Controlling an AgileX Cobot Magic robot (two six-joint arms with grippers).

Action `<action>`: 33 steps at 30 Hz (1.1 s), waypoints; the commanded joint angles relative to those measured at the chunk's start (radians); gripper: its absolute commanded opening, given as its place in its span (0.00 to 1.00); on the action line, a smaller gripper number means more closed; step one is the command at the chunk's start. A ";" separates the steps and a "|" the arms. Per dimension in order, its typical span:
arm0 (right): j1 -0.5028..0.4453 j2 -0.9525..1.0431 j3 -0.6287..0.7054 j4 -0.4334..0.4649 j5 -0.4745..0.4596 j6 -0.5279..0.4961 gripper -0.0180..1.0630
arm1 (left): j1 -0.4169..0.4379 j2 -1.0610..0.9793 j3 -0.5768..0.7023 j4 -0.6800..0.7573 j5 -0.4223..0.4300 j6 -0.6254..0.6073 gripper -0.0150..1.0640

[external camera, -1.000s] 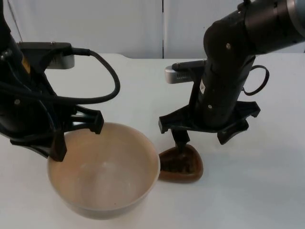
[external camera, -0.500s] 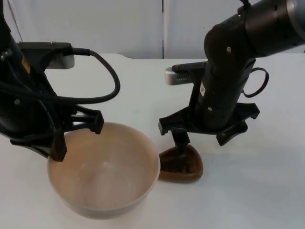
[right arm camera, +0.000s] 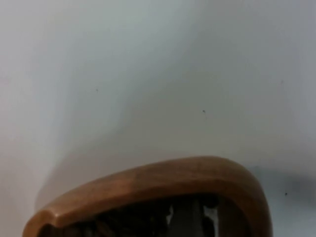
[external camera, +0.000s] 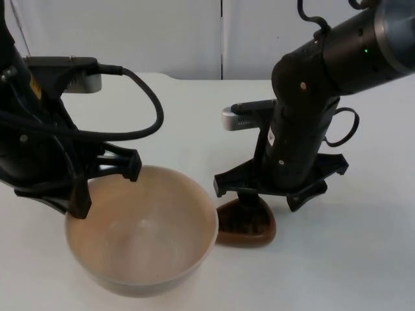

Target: Pick up the bowl with the left hand and pour the coffee beans from the cup into the bowl with the right hand.

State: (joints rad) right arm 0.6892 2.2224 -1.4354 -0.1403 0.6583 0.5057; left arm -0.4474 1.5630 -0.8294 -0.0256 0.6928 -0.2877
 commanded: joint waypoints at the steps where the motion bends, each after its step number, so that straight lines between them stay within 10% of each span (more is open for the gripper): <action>1: 0.008 0.007 0.003 -0.008 0.003 0.002 0.57 | -0.006 -0.008 0.003 -0.008 -0.005 -0.008 0.01; 24: 0.008 0.007 0.003 -0.014 -0.001 0.002 0.43 | -0.006 -0.008 0.003 -0.008 -0.010 -0.008 0.01; 33: 0.008 0.007 0.003 -0.014 -0.020 0.002 0.13 | -0.006 -0.008 0.003 -0.008 -0.010 -0.008 0.01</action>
State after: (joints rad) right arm 0.6945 2.2224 -1.4354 -0.1403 0.6382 0.5057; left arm -0.4474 1.5630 -0.8294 -0.0256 0.6928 -0.2877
